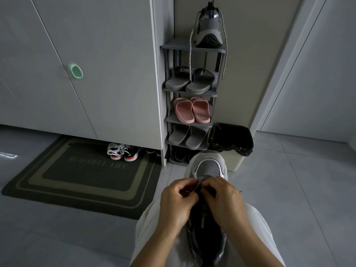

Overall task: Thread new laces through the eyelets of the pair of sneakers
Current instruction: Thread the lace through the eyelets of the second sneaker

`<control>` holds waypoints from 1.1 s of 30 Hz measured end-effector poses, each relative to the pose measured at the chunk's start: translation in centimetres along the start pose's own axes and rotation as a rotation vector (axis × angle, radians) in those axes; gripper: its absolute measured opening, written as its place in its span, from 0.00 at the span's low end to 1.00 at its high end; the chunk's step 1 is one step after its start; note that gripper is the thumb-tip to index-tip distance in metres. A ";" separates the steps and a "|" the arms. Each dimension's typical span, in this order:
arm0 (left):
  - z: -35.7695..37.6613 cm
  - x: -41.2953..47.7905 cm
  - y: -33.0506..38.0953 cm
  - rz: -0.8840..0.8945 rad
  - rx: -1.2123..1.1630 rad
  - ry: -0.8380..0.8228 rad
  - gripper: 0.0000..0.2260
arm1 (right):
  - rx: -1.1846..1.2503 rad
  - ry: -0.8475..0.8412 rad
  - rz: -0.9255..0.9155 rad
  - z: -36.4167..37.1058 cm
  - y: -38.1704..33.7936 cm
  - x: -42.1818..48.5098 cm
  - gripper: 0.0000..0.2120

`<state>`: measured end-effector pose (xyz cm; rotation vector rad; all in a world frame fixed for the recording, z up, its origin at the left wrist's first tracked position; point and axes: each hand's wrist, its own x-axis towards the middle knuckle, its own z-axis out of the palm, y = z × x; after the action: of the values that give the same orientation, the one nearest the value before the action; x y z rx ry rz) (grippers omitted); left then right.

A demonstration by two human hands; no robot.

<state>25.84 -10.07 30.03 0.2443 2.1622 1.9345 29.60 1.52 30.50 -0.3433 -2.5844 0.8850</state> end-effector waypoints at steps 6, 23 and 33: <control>-0.2 -0.3 0.1 0.027 0.012 0.011 0.14 | -0.049 -0.058 0.014 -0.6 -0.4 0.3 0.06; -0.5 0.9 0.8 -0.007 -0.031 0.009 0.09 | -0.138 0.258 -0.343 1.5 0.6 0.2 0.10; -3.4 3.4 2.3 -0.105 -0.316 0.105 0.07 | 0.340 0.177 -0.026 -0.8 3.2 1.2 0.10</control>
<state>21.53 -12.09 32.40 -0.0260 1.8472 2.2307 29.18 4.83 29.42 -0.2744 -2.2231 1.2029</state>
